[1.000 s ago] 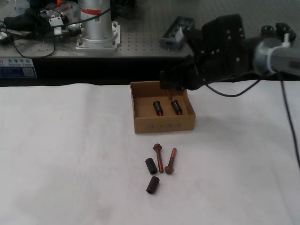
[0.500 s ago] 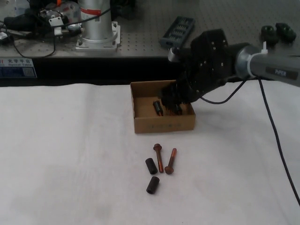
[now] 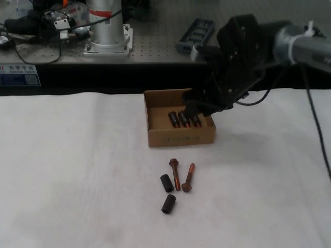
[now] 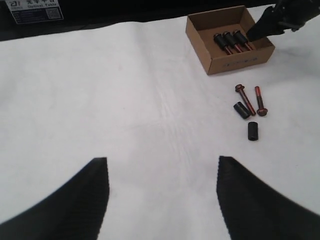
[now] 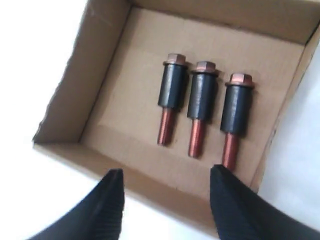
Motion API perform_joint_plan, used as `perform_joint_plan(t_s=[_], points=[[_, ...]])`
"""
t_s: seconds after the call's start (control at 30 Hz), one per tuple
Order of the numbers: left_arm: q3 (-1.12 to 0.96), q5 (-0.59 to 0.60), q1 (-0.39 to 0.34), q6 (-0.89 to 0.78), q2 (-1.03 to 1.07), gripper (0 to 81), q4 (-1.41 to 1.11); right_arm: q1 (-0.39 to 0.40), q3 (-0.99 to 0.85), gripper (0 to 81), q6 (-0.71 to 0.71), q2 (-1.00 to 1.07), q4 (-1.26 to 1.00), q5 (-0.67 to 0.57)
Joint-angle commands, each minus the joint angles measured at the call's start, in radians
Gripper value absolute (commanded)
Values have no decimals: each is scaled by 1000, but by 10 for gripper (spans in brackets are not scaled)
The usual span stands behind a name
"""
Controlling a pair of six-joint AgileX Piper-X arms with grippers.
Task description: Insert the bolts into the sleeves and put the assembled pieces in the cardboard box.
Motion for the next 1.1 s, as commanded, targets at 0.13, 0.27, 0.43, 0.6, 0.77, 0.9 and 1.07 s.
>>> perform_joint_plan(t_s=[0.13, 0.27, 0.43, 0.6, 0.77, 0.9, 1.07], points=[[18, -10, 2, 37, 64, 455, -18, 8, 217, 398, -38, -235, 76, -5], [103, 7, 2, 23, 96, 455, -89, 37, 430, 398, -38, -418, 31, -5], [225, 116, 2, 19, 120, 455, -271, 99, 676, 398, -38, -674, -17, -5], [304, 174, 2, 19, 121, 455, -405, 159, 861, 398, -34, -911, -19, -5], [323, 174, 2, 19, 121, 455, -425, 176, 976, 398, -16, -1083, -21, -5], [322, 174, 2, 21, 121, 455, -425, 176, 1025, 398, -16, -1156, -57, -5], [322, 174, 2, 21, 121, 455, -425, 176, 1034, 398, -56, -1165, -121, -2]])
